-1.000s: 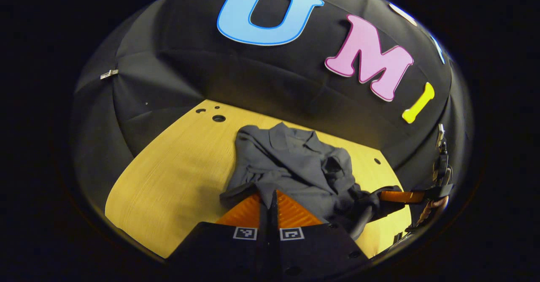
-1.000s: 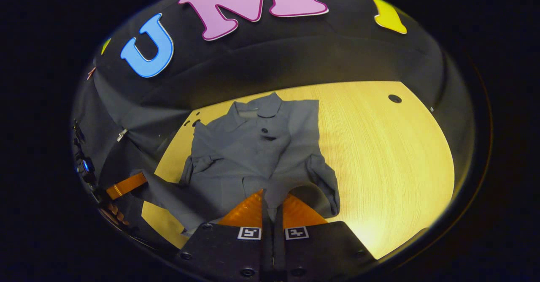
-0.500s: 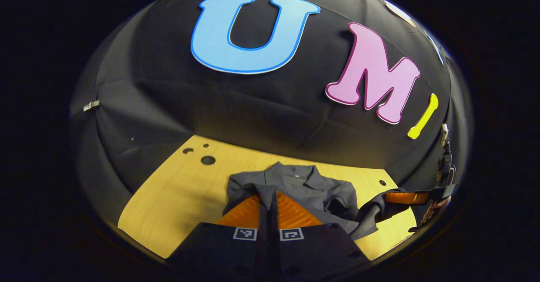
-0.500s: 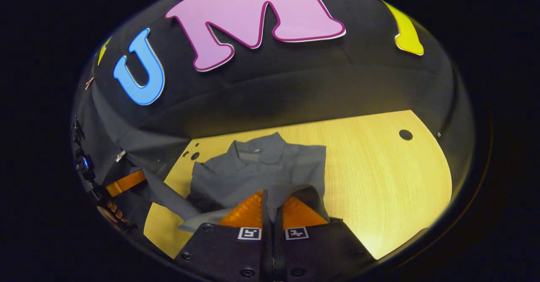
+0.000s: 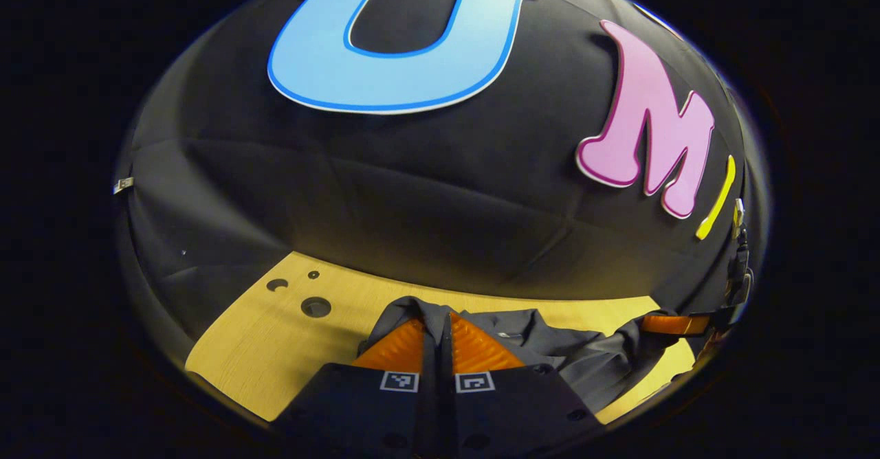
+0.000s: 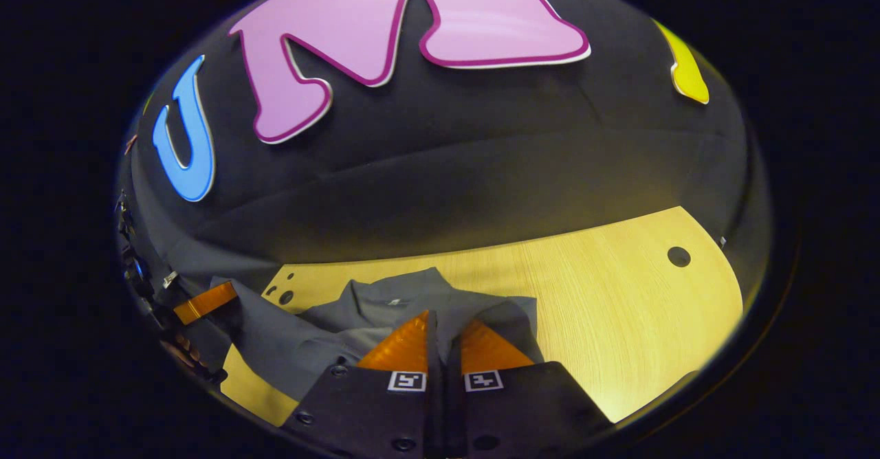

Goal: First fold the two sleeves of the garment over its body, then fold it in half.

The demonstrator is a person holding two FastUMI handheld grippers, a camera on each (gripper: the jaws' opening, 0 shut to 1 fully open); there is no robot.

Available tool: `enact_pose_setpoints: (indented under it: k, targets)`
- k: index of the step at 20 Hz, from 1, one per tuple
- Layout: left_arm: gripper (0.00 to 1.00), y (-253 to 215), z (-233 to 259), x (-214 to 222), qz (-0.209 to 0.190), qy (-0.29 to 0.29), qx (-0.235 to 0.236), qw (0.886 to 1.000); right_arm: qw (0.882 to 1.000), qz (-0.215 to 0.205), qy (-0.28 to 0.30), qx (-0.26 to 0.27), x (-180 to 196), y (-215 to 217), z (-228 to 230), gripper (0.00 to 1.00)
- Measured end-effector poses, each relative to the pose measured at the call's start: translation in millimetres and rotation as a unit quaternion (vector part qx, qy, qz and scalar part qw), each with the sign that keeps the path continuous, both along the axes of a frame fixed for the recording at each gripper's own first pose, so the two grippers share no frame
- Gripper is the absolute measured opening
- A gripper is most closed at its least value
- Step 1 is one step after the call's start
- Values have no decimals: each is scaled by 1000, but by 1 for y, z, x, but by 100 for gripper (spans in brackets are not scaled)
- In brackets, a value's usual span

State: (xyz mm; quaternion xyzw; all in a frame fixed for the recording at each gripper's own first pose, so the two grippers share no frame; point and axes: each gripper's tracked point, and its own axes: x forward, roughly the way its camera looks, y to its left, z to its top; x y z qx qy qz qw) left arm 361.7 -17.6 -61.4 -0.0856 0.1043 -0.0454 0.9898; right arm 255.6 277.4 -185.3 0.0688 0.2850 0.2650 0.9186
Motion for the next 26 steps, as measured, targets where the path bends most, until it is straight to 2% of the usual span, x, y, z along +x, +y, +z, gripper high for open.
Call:
enact_pose_setpoints:
  k: [2, 3, 4, 9, 12, 13, 14, 15, 16, 17, 18, 19, 21, 22, 23, 26]
  targets:
    - [5, 2, -14, 16, 3, 0, -2, 1000, 1000, -10, 0, 1, 14, 5, -14, 6]
    - [8, 2, -19, 24, 3, -2, -2, 1000, 1000, -13, 1, 1, 19, 6, -20, 6]
    - [5, 6, -23, 31, 6, -2, 1, 1000, 1000, -14, -1, -1, 24, 9, -26, 5]
    - [7, 11, -43, 51, 13, 5, -7, 1000, 1000, -28, 5, -11, 39, 8, -47, 6]
    - [7, 6, -55, 52, 21, 26, 8, 999, 999, -29, 13, -16, 34, 3, -46, 14]
    - [13, 8, -54, 49, 26, 29, 23, 999, 999, -28, 9, -16, 30, 2, -41, 16]
    - [16, 2, -43, 41, 22, 23, 33, 999, 999, -26, 1, -22, 24, -4, -33, 11]
    - [23, -4, -27, 34, 13, 8, 37, 999, 999, -29, -13, -28, 22, -7, -25, 19]
    - [31, -5, -10, 26, 14, -9, 50, 999, 999, -32, -31, -32, 18, -12, -13, 34]
    - [43, -1, 6, 16, 13, -22, 66, 998, 997, -37, -49, -35, 14, -19, 1, 42]
    - [51, -1, 20, 4, 9, -34, 79, 996, 997, -41, -64, -29, 9, -23, 15, 61]
    - [51, -1, 35, -11, 10, -45, 94, 995, 996, -44, -71, -22, 1, -27, 27, 80]
    - [84, 4, 61, -39, 17, -67, 113, 991, 996, -55, -74, -7, -18, -36, 48, 83]
    - [100, 3, 74, -58, 17, -78, 113, 990, 995, -60, -77, -2, -30, -44, 63, 88]
    - [99, 0, 86, -75, 14, -88, 111, 990, 995, -63, -82, 0, -38, -50, 70, 98]
    - [98, -5, 115, -129, 6, -118, 113, 986, 990, -71, -120, -15, -70, -77, 100, 98]
